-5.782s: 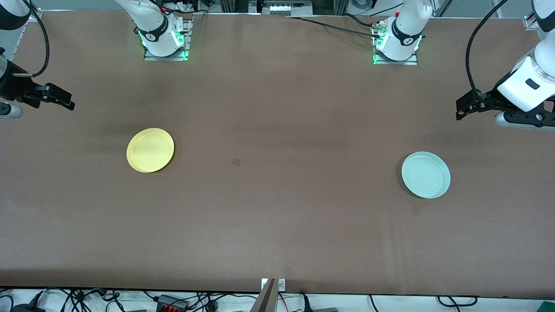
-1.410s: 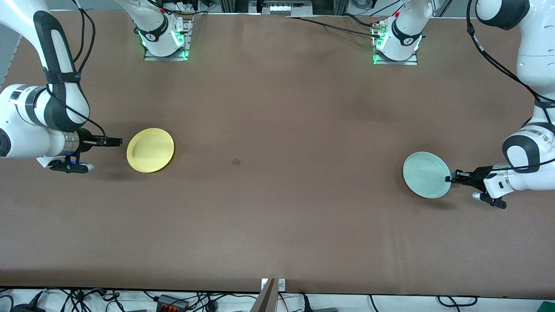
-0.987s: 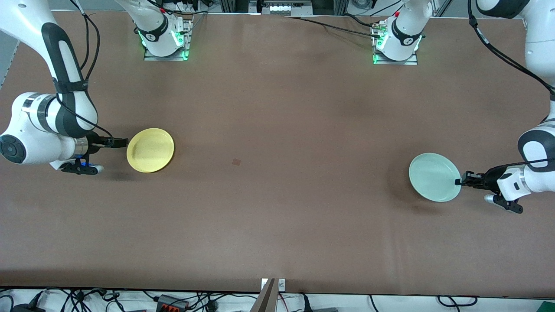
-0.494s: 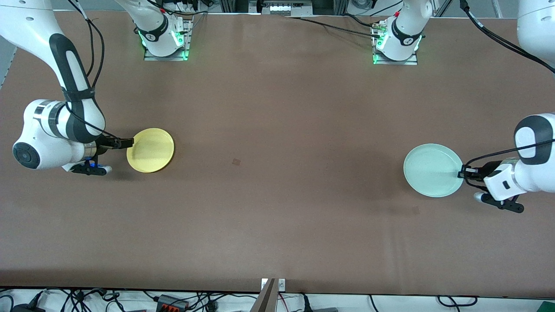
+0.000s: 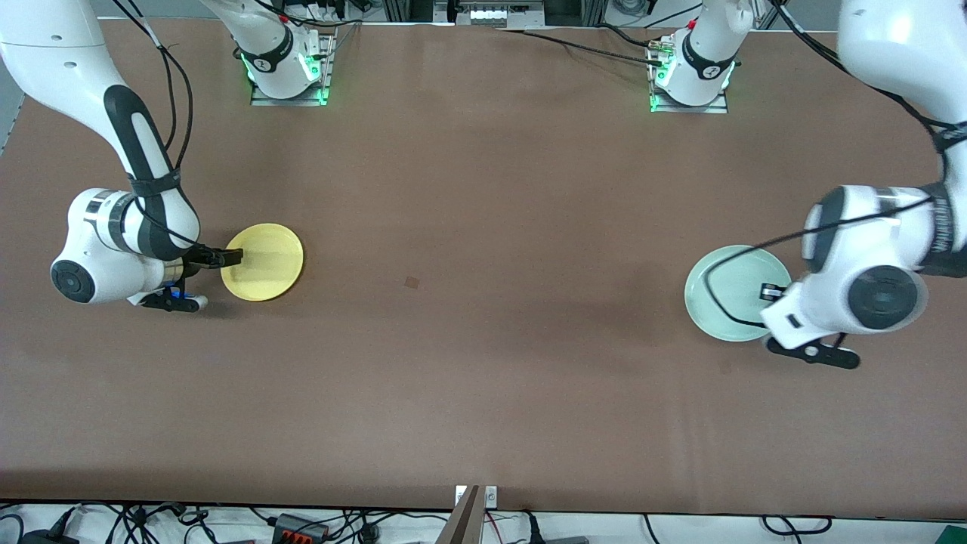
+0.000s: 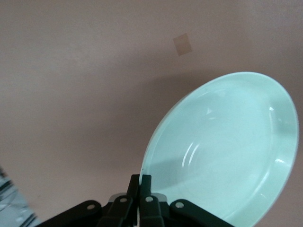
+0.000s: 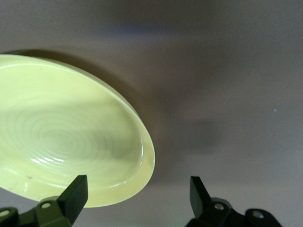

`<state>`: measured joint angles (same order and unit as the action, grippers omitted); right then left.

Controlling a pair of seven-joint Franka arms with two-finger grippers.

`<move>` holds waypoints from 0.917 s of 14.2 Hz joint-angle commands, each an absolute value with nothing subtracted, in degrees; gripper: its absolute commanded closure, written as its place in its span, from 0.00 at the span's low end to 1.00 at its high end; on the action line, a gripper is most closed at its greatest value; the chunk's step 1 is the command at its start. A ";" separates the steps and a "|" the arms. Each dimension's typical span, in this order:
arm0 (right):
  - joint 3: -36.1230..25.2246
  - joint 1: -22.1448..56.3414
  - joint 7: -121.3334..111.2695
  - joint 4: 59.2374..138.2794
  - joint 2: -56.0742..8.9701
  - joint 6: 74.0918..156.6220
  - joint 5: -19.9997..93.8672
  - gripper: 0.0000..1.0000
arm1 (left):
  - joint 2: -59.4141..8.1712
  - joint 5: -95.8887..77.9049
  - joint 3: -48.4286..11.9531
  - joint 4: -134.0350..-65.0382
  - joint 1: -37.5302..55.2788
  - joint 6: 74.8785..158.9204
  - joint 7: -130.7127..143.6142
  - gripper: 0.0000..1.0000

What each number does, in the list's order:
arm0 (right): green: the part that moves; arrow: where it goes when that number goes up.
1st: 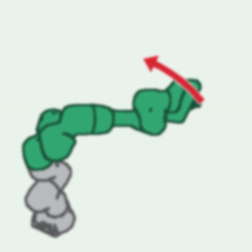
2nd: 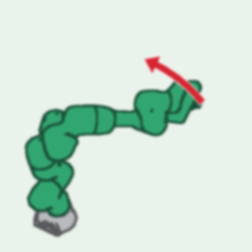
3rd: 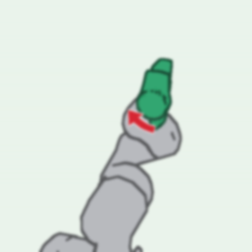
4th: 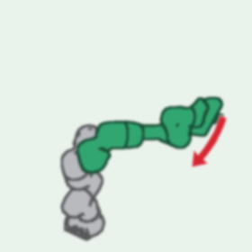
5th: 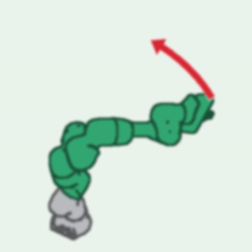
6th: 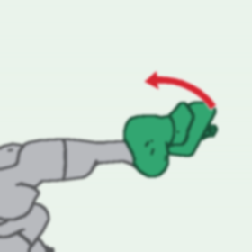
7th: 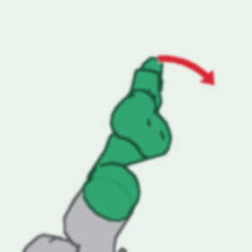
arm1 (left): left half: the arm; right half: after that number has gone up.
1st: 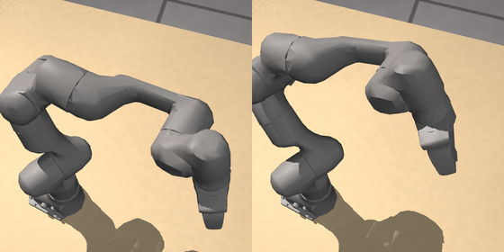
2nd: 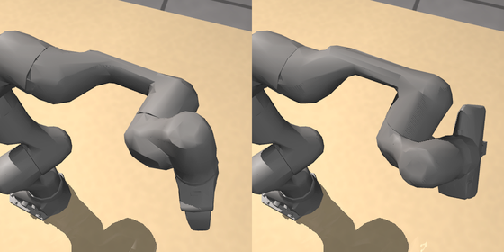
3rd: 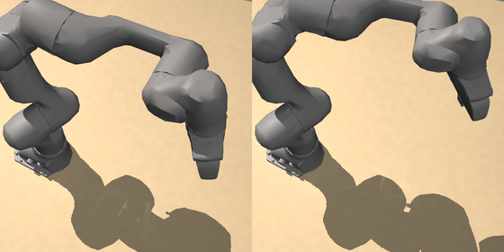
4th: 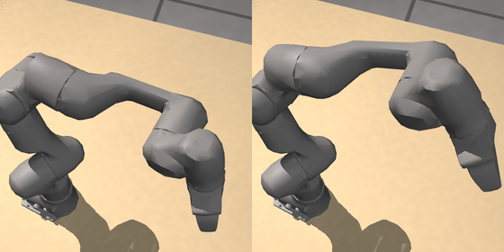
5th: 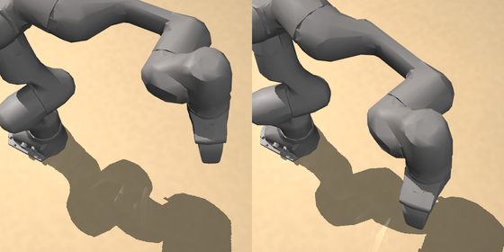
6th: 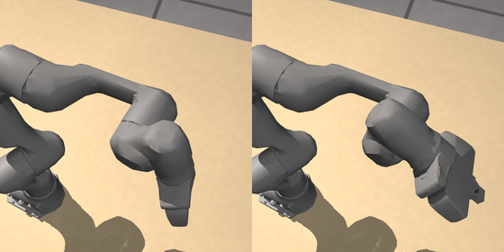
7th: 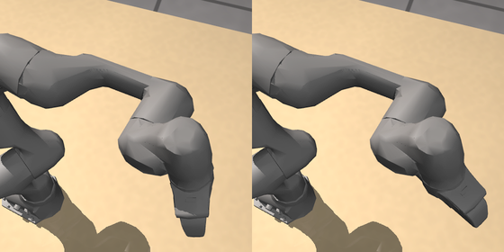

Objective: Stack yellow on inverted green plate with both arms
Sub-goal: 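Grasp the yellow plate with the right gripper while the left gripper grasps the green plate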

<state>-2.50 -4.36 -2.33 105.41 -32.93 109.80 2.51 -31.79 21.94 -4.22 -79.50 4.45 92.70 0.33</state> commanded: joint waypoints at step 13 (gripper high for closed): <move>-2.37 -4.92 -2.11 104.85 -34.98 109.95 2.81 0.57 | -42.00 51.67 -2.99 -79.45 40.50 75.77 44.71 0.99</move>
<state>-2.64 -4.42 -2.30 105.37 -34.31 109.80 2.51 -39.46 48.27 -3.88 -79.81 37.15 77.87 40.41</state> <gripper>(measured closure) 0.529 0.974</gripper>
